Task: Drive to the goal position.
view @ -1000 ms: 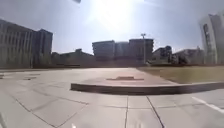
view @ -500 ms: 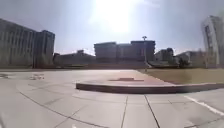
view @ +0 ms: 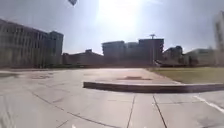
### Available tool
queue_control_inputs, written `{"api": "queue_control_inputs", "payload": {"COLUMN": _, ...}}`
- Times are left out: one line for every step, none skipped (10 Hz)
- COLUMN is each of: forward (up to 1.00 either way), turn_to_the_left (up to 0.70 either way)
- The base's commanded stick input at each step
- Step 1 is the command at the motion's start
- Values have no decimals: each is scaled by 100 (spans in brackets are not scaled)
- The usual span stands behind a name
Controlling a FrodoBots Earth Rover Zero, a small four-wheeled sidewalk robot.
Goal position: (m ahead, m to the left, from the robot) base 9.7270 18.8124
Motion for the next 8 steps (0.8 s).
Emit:
{"api": "queue_control_inputs", "payload": {"forward": 0, "turn_to_the_left": 70}}
{"api": "queue_control_inputs", "payload": {"forward": 0, "turn_to_the_left": 70}}
{"api": "queue_control_inputs", "payload": {"forward": 0, "turn_to_the_left": 70}}
{"api": "queue_control_inputs", "payload": {"forward": 0, "turn_to_the_left": 70}}
{"api": "queue_control_inputs", "payload": {"forward": 0, "turn_to_the_left": 70}}
{"api": "queue_control_inputs", "payload": {"forward": 0, "turn_to_the_left": 70}}
{"api": "queue_control_inputs", "payload": {"forward": 0, "turn_to_the_left": 18}}
{"api": "queue_control_inputs", "payload": {"forward": 0, "turn_to_the_left": 0}}
